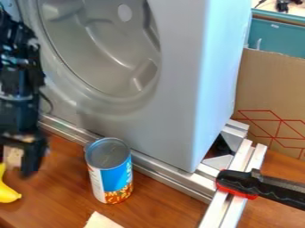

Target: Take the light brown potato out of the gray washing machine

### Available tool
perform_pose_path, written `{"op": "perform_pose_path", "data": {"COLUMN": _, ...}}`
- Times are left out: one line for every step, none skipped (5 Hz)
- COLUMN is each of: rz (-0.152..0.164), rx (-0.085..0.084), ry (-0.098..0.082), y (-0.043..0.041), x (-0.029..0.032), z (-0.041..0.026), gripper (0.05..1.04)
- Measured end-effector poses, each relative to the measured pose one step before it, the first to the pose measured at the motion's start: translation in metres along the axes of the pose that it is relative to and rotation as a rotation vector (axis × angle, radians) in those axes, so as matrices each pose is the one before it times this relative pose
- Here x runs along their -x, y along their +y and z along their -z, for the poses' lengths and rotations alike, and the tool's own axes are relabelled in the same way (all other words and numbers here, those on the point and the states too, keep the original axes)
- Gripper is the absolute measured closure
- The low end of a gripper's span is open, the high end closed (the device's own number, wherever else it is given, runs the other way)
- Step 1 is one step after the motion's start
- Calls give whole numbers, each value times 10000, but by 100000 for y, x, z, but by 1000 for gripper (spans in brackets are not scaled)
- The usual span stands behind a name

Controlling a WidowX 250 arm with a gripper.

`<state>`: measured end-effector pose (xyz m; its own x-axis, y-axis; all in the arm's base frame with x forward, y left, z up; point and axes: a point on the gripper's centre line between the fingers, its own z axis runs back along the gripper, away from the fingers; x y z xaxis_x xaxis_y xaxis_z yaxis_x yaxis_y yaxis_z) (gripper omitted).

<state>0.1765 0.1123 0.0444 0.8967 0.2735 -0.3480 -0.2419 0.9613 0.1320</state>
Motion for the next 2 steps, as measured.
{"op": "perform_pose_path", "data": {"rz": -94, "rx": -8, "ry": 61, "y": -488, "x": 1575, "z": 1070, "gripper": 81}}
{"op": "perform_pose_path", "data": {"rz": 198, "rx": 69, "ry": -576, "y": -147, "x": 777, "z": -484, "gripper": 83}}
